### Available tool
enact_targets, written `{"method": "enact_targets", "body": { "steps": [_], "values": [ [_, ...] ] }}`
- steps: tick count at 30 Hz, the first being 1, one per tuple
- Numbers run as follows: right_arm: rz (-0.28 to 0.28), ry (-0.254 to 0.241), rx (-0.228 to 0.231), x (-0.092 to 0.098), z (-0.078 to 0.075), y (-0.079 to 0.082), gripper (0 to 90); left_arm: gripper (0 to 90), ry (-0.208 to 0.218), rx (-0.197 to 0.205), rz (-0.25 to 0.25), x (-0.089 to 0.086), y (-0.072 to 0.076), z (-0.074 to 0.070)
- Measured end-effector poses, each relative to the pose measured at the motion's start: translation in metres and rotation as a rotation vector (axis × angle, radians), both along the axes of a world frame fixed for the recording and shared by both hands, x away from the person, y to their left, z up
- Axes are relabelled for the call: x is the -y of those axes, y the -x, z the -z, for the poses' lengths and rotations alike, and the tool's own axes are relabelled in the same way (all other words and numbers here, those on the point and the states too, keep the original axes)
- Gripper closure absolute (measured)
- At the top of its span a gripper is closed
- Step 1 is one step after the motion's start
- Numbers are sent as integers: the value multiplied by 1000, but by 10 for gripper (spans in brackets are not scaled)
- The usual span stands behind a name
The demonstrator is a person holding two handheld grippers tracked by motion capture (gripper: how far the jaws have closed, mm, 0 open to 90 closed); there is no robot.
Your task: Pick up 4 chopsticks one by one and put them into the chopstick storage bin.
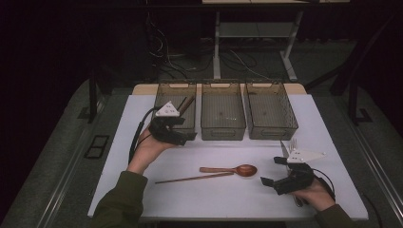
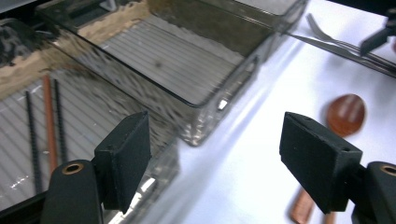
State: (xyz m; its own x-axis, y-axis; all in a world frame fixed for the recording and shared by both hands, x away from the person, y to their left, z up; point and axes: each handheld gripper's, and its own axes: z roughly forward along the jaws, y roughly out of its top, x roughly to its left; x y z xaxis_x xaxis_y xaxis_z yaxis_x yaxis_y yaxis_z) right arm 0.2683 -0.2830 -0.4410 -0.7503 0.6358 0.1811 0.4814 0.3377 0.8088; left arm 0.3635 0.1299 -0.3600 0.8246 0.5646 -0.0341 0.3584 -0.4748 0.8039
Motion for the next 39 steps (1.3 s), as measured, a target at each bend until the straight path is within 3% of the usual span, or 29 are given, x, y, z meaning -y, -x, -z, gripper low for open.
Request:
{"method": "enact_targets", "body": {
  "steps": [7, 12, 20, 22, 30, 39],
  "values": [
    [2, -2, 3, 0, 0, 1, 13, 256, -20, -15, 25, -1, 29, 17],
    [2, -1, 4, 0, 0, 1, 13, 294, -26, -2, 32, -4, 46, 28],
    [1, 1, 5, 0, 0, 0, 13, 402, -24, -8, 66, -6, 68, 41],
    [2, 1, 6, 0, 0, 0, 14, 469, -17, -7, 78, -8, 74, 47],
    [-2, 2, 6, -1, 0, 1, 13, 610, 9, -55, 95, -12, 85, 62],
    [-4, 11, 5, -1, 0, 1, 13, 729, -34, -96, 148, -8, 84, 73]
  ]
}}
